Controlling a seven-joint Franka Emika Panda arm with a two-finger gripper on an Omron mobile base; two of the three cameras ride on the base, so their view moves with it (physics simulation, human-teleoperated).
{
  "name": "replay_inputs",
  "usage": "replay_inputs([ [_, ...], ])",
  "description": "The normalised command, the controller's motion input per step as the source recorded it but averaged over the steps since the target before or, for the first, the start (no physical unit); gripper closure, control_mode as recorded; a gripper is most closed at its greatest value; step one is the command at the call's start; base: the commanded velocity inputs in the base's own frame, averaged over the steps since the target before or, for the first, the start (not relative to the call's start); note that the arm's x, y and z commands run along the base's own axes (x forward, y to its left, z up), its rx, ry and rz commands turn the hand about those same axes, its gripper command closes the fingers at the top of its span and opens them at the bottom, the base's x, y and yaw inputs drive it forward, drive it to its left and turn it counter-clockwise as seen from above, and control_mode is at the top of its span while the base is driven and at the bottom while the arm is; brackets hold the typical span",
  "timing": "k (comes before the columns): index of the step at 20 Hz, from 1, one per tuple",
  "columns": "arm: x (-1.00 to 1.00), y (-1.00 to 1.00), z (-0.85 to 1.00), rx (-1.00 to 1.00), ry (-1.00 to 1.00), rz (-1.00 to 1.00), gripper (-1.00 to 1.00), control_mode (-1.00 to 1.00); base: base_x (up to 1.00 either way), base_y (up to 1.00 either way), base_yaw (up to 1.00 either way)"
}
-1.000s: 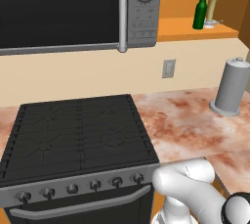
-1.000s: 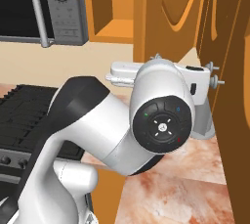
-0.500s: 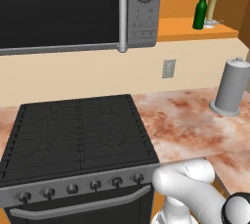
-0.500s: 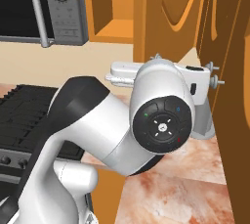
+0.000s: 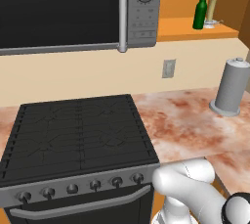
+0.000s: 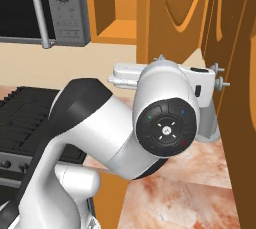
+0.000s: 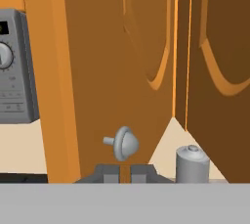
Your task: Get the candle and the beer from the cabinet and move them to the dining counter.
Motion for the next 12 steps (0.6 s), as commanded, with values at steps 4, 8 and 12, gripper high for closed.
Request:
replay_inputs([
  [4,0.0,0.0,0.0,0.0,0.0,0.0,-1.0,-1.0,0.0,0.0,0.0],
  [8,-0.44,-0.06,0.0,0.0,0.0,-0.01,-1.0,-1.0,0.0,0.0,0.0],
  [12,-0.71,-0.14,0.0,0.0,0.0,-0.03,-1.0,-1.0,0.0,0.0,0.0],
])
